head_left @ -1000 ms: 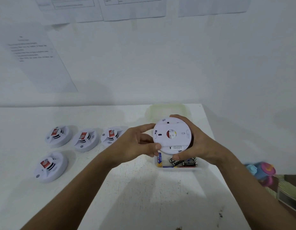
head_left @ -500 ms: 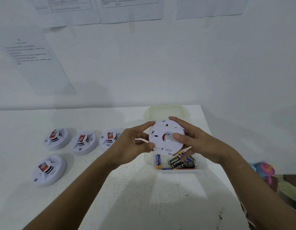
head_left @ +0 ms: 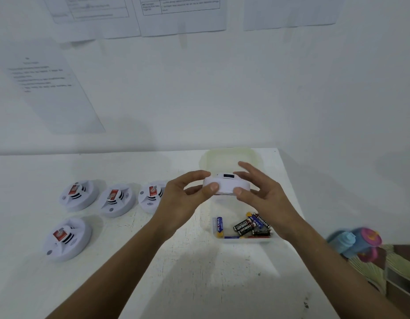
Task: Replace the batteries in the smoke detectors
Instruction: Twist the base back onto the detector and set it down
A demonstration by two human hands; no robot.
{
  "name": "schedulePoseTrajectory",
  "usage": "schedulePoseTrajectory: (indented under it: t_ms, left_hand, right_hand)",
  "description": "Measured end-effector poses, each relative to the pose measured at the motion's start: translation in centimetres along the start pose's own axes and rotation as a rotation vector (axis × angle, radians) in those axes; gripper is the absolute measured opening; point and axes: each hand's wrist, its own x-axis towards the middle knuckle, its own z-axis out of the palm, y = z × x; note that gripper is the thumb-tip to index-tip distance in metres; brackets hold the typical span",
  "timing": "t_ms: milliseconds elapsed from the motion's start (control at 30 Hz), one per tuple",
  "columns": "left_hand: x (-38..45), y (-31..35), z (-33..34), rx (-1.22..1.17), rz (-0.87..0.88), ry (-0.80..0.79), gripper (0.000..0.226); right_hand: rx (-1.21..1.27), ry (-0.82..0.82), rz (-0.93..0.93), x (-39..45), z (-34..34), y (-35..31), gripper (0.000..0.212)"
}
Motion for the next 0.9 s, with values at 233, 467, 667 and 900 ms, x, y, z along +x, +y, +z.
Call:
schedulePoseTrajectory:
  t_ms: [233, 467, 667, 900]
  left_hand:
    - [0.0, 0.5, -1.6, 0.125, -0.009, -0.368, 0.067]
    - [-0.3, 0.7, -2.5, 0.288, 0.225, -0.374, 0.075]
    - [-0.4, -0.1, -2.8, 0.447, 0.302, -0.286, 0.083]
    - [-1.3, -1.1, -2.4, 0.436, 0.234, -0.252, 0.092]
  right_hand:
    - [0.048, -0.188, -0.043, 0.2, -1.4, 0.0, 0.092]
    - [-0.173, -0.338, -0.04, 0.2, -1.7, 0.0, 0.103]
    - [-0.253, -0.333, -0.102, 0.3, -1.5, -0.3, 0.089]
    - [-0.398, -0.277, -0.15, 0.5, -0.8, 0.1, 0.089]
